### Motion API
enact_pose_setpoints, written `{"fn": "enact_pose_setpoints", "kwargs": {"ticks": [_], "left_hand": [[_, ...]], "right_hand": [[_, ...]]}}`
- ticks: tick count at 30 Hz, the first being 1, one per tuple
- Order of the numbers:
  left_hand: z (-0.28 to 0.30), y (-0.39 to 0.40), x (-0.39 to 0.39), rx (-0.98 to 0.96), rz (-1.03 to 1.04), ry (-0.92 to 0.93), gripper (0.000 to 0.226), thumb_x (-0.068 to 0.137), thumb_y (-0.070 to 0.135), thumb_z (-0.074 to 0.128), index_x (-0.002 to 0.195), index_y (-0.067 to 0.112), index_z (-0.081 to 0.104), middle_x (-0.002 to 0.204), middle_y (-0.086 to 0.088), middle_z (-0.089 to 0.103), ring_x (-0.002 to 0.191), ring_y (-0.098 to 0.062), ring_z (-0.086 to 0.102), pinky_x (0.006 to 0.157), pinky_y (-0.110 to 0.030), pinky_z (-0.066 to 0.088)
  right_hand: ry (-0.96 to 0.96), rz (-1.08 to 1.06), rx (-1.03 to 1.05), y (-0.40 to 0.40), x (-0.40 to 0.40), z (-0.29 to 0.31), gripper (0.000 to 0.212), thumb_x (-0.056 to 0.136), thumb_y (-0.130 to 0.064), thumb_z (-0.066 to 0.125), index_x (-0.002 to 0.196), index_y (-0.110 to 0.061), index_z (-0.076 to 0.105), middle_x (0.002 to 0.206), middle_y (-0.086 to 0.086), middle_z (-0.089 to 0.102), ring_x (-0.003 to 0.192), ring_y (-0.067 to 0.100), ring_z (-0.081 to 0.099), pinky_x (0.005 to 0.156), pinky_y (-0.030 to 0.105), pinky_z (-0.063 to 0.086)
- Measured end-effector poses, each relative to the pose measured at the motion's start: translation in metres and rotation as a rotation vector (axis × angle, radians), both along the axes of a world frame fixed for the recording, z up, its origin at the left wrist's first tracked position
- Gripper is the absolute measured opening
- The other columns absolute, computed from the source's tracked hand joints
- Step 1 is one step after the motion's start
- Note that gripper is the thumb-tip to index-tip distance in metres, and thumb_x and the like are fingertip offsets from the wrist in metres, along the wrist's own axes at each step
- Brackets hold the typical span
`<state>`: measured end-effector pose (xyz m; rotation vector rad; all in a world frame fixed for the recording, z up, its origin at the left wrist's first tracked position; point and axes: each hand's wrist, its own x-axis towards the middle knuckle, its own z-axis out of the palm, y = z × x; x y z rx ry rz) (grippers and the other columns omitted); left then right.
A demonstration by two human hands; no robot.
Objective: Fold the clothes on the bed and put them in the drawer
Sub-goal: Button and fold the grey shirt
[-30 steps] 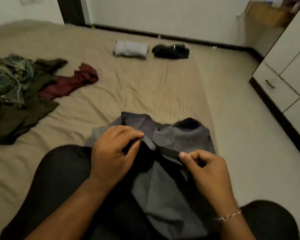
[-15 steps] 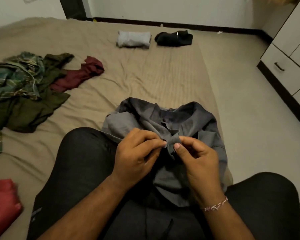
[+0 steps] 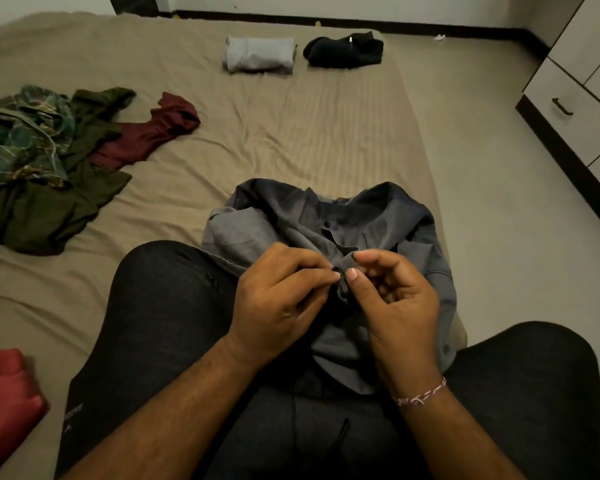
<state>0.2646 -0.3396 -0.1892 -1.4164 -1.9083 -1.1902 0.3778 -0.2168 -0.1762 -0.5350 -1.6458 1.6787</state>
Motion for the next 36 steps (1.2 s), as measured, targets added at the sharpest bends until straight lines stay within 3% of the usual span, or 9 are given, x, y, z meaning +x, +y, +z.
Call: {"fn": "enact_pose_setpoints", "kwargs": {"ticks": [11,20,30,36], "left_hand": [[-0.002,0.002,-0.002,-0.026,0.002,0.013,0.007,0.093,0.011,0.077,0.093,0.005,0.081,0.097,-0.006,0.074,0.084,-0.022,0.065,0.075,-0.033,0.049],[-0.007,0.003,-0.003,-0.07,0.016,0.016,0.009,0.094,0.012,0.075,0.095,0.004,0.08,0.098,-0.008,0.073,0.088,-0.021,0.065,0.078,-0.034,0.051],[-0.011,0.004,-0.008,-0.1,-0.011,-0.093,0.01,0.091,0.013,0.079,0.099,0.008,0.078,0.101,-0.001,0.075,0.094,-0.011,0.065,0.091,-0.02,0.045],[-0.013,0.007,-0.013,-0.088,-0.087,-0.227,0.01,0.092,0.012,0.077,0.101,0.01,0.08,0.103,0.001,0.074,0.096,-0.012,0.067,0.084,-0.034,0.053]], "right_hand": [[0.044,0.042,0.016,0.002,-0.002,-0.001,0.031,0.087,0.006,0.074,0.111,-0.013,0.068,0.1,0.001,0.077,0.093,0.011,0.074,0.083,0.019,0.058],[-0.042,0.087,0.316,0.012,-0.002,-0.009,0.038,0.088,-0.003,0.077,0.121,-0.02,0.068,0.116,-0.009,0.072,0.108,0.013,0.071,0.095,0.027,0.057],[-0.031,0.13,0.224,0.015,-0.007,-0.014,0.041,0.086,0.002,0.077,0.118,-0.022,0.067,0.107,-0.014,0.073,0.102,0.01,0.071,0.09,0.022,0.057],[-0.001,0.12,0.1,0.016,-0.01,-0.016,0.039,0.087,0.006,0.075,0.117,-0.017,0.067,0.103,-0.004,0.075,0.097,0.012,0.072,0.086,0.023,0.058]]}}
